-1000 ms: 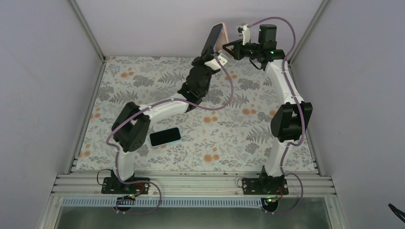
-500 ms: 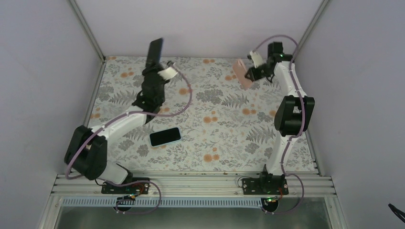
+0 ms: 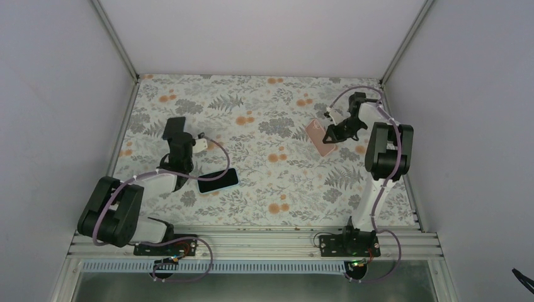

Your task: Take the phone out of the phone case

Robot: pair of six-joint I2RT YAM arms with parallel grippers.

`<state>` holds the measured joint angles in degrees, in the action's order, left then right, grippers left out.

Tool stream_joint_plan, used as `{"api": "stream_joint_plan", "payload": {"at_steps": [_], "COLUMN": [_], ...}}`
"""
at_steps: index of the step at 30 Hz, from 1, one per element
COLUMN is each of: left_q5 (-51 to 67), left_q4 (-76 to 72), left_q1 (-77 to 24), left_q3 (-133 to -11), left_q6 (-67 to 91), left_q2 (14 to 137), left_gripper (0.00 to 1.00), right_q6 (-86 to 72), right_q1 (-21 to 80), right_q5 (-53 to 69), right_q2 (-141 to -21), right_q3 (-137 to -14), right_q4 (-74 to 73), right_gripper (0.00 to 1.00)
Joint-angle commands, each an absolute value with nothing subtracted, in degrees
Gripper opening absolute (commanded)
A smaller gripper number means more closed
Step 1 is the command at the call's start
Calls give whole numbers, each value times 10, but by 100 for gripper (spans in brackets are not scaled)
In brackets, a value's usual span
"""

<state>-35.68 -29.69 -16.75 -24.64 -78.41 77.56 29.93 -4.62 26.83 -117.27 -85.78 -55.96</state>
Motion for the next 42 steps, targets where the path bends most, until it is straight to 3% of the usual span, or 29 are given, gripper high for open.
{"api": "stream_joint_plan", "payload": {"at_steps": [1,9,12,13,15,17,18,22,26,33,38,39,40,41,42], "left_q5": [-302,-240,-239,-234,-220,-206,-205,-211,-147,145,187,173,160,150,139], "left_q4": [-236,-110,-97,-84,-51,-21,-12,24,148,517,504,493,484,479,471], "left_q1": [-149,-119,-111,-110,-107,-103,-101,-98,-97,-74,-68,-67,-67,-67,-65], "left_q3": [-256,-291,-304,-310,-326,-339,-342,-350,-393,-629,-712,-716,-716,-716,-710], "left_q6": [-757,-712,-710,-705,-696,-691,-691,-689,-633,-530,-432,-409,-399,-390,-380], "left_q2": [788,841,866,871,879,883,886,888,841,737,712,719,730,747,764], "left_gripper": [2,2,3,8,32,62,71,87,99,100,100,99,90,69,32], "right_q6": [313,341,346,347,351,358,365,390,438,564,547,533,519,503,490], "right_q1": [-69,-102,-108,-109,-112,-113,-113,-114,-100,58,180,201,227,254,281], "right_q5": [221,217,215,214,215,210,204,177,169,188,234,251,257,259,255], "right_q2": [-1165,-1156,-1153,-1151,-1144,-1136,-1128,-1088,-1016,-832,-800,-804,-815,-825,-834], "right_q3": [-851,-874,-884,-887,-888,-886,-884,-878,-867,-747,-738,-739,-738,-733,-726], "right_q4": [-543,-576,-588,-588,-590,-592,-591,-587,-606,-632,-615,-610,-602,-592,-577], "right_gripper": [4,5,14,22,35,61,72,98,100,100,99,94,82,66,51]}}
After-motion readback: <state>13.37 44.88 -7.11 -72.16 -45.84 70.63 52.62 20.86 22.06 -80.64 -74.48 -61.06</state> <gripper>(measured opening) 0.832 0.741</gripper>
